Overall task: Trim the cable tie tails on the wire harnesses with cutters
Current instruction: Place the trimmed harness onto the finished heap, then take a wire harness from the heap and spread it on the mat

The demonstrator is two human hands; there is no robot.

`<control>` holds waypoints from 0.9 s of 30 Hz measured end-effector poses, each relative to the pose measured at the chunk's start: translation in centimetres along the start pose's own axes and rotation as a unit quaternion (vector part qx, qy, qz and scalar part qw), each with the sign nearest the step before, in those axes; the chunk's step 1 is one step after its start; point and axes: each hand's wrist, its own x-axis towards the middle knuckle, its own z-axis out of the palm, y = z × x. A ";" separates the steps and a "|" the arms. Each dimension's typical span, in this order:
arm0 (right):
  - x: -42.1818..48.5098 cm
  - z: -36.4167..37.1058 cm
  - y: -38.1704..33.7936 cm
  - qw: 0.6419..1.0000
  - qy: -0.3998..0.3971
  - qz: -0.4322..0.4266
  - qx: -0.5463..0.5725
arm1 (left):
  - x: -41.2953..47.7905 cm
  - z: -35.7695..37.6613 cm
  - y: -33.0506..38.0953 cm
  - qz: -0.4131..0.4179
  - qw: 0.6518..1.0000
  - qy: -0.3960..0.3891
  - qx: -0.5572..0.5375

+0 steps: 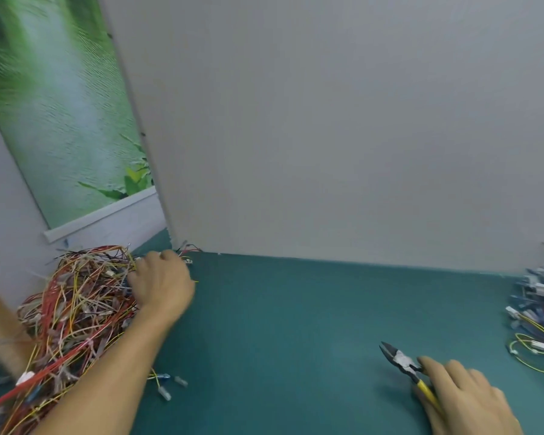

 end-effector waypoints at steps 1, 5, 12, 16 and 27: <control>0.0 0.1 -0.1 1.000 0.004 0.004 0.006 | 1.1 0.3 -1.0 -0.031 0.998 -0.047 0.008; 0.1 -0.2 -0.5 1.000 0.002 0.014 0.005 | 2.9 0.5 -3.7 -0.031 0.991 -0.132 0.010; 0.1 -1.1 -0.9 0.998 -0.042 0.028 -0.047 | 3.6 -5.5 -3.8 -0.025 0.909 -0.159 -0.385; -0.2 -0.5 -0.5 1.000 -0.014 0.006 -0.017 | 2.3 -12.2 -1.7 0.015 0.820 -0.123 -0.559; -0.1 -1.7 -1.0 0.983 -0.163 0.079 -0.040 | -2.2 -20.7 9.5 0.199 0.680 -0.164 -0.687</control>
